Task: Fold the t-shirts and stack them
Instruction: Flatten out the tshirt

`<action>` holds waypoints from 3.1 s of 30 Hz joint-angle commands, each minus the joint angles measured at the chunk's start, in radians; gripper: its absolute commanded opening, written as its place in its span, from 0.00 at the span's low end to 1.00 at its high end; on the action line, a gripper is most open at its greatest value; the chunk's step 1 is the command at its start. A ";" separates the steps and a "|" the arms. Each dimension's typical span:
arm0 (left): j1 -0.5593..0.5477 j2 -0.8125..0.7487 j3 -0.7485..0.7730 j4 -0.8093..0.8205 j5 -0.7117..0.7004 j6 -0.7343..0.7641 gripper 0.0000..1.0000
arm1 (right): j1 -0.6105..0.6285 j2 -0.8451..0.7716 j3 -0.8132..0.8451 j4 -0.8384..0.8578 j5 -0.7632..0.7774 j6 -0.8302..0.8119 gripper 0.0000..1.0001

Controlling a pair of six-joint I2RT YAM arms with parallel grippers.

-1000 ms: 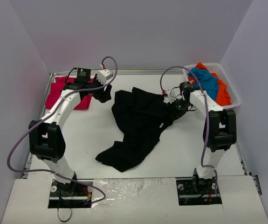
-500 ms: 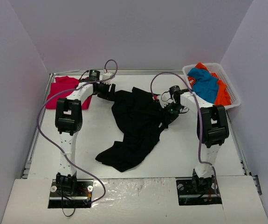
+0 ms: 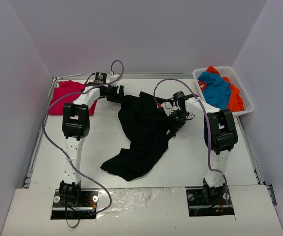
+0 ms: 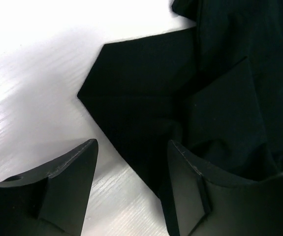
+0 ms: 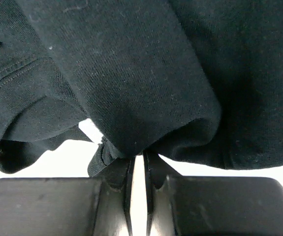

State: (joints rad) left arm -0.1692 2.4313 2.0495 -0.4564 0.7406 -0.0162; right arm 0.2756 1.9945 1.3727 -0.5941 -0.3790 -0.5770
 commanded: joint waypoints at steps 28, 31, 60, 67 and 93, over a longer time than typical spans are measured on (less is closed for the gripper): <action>0.141 -0.463 0.066 -0.378 -0.225 0.288 0.02 | -0.202 -0.207 0.120 -0.068 0.045 0.005 0.00; 0.165 -0.567 0.017 -0.422 -0.231 0.334 0.02 | -0.240 -0.241 0.213 -0.110 0.034 0.015 0.00; 0.197 -1.568 -0.911 -0.921 -0.087 0.961 0.63 | -0.271 -0.338 0.058 -0.121 -0.098 -0.015 0.00; 0.195 -1.517 -1.029 -0.575 -0.156 0.767 0.67 | -0.269 -0.304 0.034 -0.075 -0.123 0.009 0.00; 0.247 -0.884 -0.983 -0.757 -0.221 0.877 0.47 | -0.211 -0.261 -0.086 0.033 -0.055 0.040 0.00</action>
State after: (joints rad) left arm 0.0719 1.5383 1.0664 -1.1156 0.5251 0.7902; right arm 0.0418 1.7264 1.2961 -0.5583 -0.4526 -0.5488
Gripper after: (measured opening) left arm 0.478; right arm 0.021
